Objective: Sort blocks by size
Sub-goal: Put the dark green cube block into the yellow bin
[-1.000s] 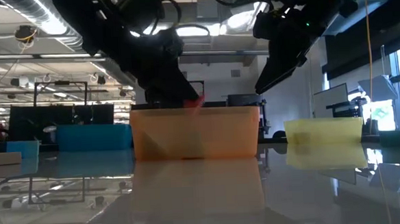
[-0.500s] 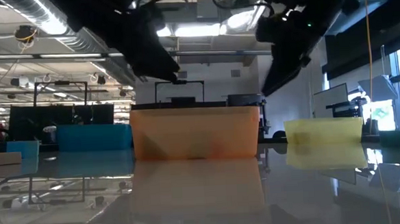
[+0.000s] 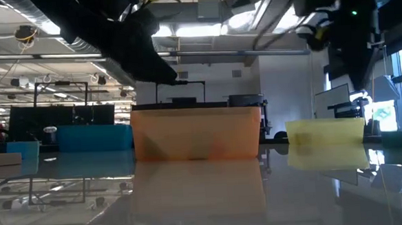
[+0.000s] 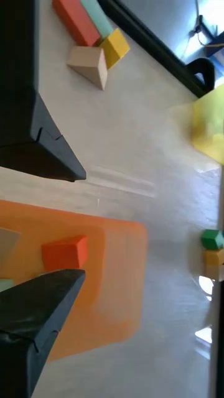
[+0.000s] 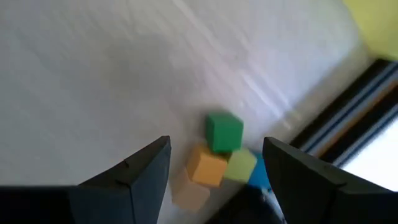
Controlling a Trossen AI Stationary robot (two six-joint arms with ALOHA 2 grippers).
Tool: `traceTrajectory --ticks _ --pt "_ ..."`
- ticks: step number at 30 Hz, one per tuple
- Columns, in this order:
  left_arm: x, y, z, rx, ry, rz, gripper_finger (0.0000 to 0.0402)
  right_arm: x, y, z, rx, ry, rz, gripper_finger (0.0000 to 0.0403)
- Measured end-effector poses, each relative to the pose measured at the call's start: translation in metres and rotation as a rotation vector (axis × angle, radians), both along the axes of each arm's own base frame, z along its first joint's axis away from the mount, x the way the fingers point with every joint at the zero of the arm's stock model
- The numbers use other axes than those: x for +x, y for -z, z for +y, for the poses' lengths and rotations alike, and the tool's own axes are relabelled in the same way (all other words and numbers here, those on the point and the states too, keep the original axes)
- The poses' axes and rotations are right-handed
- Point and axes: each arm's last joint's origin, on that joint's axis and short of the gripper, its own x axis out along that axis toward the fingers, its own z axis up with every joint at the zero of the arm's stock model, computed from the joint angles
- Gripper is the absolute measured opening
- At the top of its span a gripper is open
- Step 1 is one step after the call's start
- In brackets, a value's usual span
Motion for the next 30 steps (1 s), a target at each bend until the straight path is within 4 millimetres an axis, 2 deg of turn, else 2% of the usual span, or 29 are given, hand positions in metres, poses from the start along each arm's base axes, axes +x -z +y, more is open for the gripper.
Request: traceTrajectory --ticks 7,17,25,30 --pt "0.001 -0.001 0.000 -0.002 -0.002 -0.015 0.0232 -0.013 0.029 -0.012 0.143 0.080 0.071 0.0253" --pt "0.001 -0.001 0.000 -0.021 -0.014 -0.018 0.0232 -0.022 0.068 -0.030 0.152 0.123 0.028 0.0253" --pt "0.001 -0.001 -0.001 -0.021 -0.010 -0.018 0.0232 -0.036 0.087 -0.028 0.160 0.142 0.088 0.0253" --pt "0.001 -0.001 -0.001 -0.019 -0.009 -0.017 0.0232 -0.037 0.098 -0.027 0.153 0.122 0.050 0.0250"
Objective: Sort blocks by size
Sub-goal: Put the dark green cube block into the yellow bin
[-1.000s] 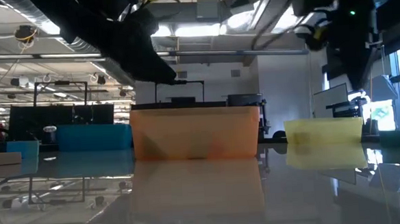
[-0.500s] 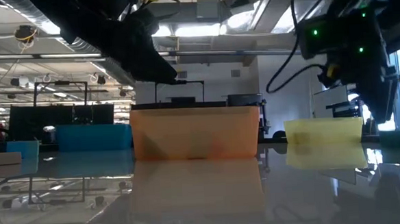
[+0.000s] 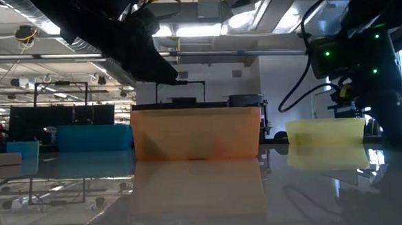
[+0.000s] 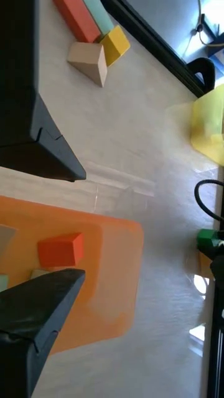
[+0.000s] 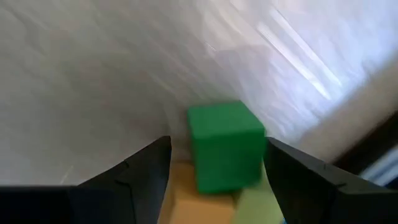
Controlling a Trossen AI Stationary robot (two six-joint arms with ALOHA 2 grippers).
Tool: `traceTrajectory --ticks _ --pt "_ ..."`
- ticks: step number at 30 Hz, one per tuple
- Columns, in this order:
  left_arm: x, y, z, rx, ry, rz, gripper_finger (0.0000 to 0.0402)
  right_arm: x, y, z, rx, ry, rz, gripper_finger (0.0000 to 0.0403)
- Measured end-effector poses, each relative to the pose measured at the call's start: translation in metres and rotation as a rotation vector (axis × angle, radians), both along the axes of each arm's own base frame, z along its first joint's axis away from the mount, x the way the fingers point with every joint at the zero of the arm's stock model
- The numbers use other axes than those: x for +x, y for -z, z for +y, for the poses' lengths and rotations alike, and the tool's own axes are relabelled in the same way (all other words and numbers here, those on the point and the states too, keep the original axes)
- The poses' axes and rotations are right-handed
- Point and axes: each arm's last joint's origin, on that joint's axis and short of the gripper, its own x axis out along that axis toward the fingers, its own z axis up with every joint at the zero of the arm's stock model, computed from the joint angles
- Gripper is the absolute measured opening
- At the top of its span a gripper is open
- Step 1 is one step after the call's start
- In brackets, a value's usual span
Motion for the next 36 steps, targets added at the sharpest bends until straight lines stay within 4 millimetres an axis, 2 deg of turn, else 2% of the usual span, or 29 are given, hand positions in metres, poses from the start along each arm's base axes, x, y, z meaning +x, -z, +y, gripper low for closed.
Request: traceTrajectory --ticks 4,10,12,17,20,24,28,33,36 --pt "0.000 0.000 0.000 0.005 0.002 0.001 0.0232 0.002 0.002 0.000 -0.001 -0.031 -0.030 0.0221" --pt "0.000 0.000 0.000 0.006 0.002 0.001 0.0232 0.003 0.002 -0.001 -0.008 -0.057 -0.046 0.0135" --pt "0.000 0.000 0.000 0.006 0.002 0.001 0.0232 0.006 -0.001 -0.002 -0.025 -0.065 -0.055 0.0132" --pt "0.000 0.000 0.000 0.016 0.008 0.004 0.0232 0.028 -0.032 -0.009 -0.083 -0.096 -0.155 0.0132" --pt "0.000 0.000 0.000 0.016 0.008 0.005 0.0232 0.043 -0.055 -0.016 -0.184 -0.130 -0.219 0.0138" --pt "0.000 0.000 0.000 0.016 0.008 0.006 0.0232 0.053 -0.085 -0.036 -0.330 -0.113 -0.272 0.0142" --pt "0.000 0.000 0.000 0.013 0.007 0.005 0.0232 0.053 -0.104 -0.066 -0.440 -0.083 -0.325 0.0134" --pt "0.000 0.000 0.000 0.010 0.005 0.004 0.0232 0.039 -0.112 -0.109 -0.540 0.020 -0.373 0.0142" --pt "0.000 0.000 0.000 -0.001 -0.001 0.002 0.0232 0.026 -0.111 -0.134 -0.539 0.092 -0.395 0.0142"
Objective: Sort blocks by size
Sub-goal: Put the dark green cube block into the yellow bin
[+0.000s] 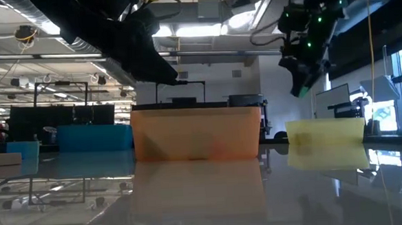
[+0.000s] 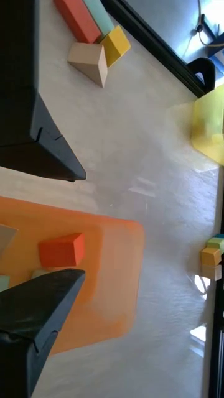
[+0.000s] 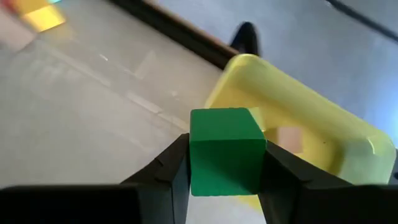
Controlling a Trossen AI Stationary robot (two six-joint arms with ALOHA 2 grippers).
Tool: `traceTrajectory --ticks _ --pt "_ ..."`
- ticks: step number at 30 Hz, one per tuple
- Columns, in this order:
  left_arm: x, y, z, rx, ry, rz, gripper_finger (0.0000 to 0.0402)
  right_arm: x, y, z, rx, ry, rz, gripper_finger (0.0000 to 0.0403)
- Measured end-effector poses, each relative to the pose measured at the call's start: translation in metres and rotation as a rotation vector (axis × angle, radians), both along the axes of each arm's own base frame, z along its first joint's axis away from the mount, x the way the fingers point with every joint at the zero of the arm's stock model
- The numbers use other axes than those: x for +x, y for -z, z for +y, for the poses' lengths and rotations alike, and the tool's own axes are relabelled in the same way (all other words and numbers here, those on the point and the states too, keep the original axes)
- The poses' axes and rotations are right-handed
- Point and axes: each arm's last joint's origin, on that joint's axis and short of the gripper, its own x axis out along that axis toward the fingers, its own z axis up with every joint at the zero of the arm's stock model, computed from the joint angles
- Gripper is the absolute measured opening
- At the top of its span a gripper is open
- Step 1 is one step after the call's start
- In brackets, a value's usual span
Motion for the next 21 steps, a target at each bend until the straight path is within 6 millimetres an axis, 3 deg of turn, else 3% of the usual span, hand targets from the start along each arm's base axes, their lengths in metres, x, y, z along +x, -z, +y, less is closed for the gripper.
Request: traceTrajectory --ticks 7,15,21 --pt "0.000 0.000 0.000 -0.024 -0.014 -0.005 0.0232 -0.020 0.014 -0.037 0.041 0.084 -0.008 0.0139" --pt "0.000 0.000 0.000 -0.029 -0.017 -0.007 0.0232 -0.025 0.042 -0.057 0.144 0.135 0.047 0.0144" --pt "0.000 0.000 0.000 -0.030 -0.018 -0.007 0.0232 -0.023 0.050 -0.060 0.152 0.148 0.083 0.0199"
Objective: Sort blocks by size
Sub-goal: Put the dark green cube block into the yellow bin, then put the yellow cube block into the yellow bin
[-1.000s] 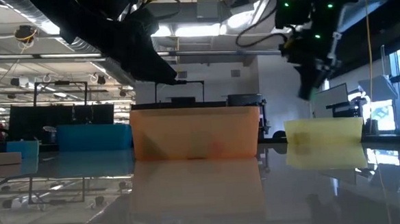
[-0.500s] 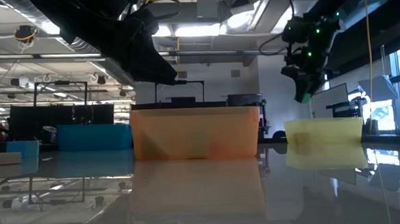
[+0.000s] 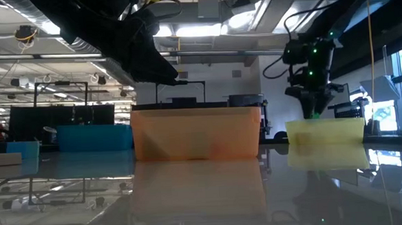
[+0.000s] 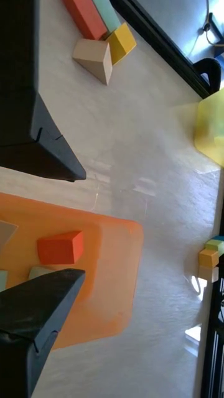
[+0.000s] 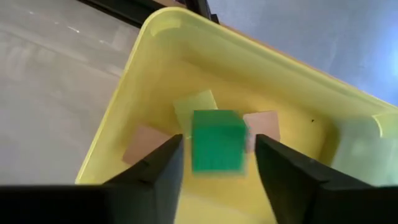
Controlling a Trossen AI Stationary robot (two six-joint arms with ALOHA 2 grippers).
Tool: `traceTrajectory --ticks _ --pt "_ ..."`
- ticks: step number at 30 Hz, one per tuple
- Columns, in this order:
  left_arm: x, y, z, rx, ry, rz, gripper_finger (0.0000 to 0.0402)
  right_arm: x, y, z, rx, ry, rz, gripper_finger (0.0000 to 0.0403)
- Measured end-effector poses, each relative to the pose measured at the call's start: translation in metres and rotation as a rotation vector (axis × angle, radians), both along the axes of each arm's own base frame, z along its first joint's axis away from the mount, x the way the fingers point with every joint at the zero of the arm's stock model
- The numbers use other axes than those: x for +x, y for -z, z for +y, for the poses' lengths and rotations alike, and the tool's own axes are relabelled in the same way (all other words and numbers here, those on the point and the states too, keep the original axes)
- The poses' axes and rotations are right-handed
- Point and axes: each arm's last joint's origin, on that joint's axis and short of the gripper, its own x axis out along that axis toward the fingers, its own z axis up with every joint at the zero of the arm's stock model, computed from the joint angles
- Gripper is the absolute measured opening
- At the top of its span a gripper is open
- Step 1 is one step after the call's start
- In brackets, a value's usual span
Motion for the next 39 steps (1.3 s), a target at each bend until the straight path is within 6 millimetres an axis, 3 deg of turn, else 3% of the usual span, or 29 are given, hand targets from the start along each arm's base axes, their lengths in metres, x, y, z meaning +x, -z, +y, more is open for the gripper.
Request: traceTrajectory --ticks 4,8,13,19,23,30,39 --pt "0.000 0.000 0.000 0.000 0.000 0.000 0.0232 -0.001 -0.003 0.003 0.035 -0.019 -0.003 0.0254" --pt "0.000 0.000 0.000 0.000 0.000 0.000 0.0232 0.000 -0.023 0.017 0.064 -0.065 0.027 0.0291" --pt "0.000 0.000 0.000 0.000 0.000 0.000 0.0232 0.010 -0.046 0.057 0.112 -0.151 0.044 0.0305" --pt "0.000 0.000 0.000 0.001 0.001 0.001 0.0232 0.018 -0.054 0.106 0.209 -0.191 0.097 0.0294" --pt "0.000 0.000 0.000 0.007 0.005 0.002 0.0232 0.022 -0.051 0.131 0.285 -0.179 0.146 0.0287" --pt "0.000 0.000 0.000 0.011 0.006 0.002 0.0232 0.024 -0.027 0.171 0.436 -0.119 0.203 0.0274" --pt "0.000 0.000 0.000 0.024 0.015 0.005 0.0232 0.012 0.010 0.203 0.541 -0.008 0.293 0.0256"
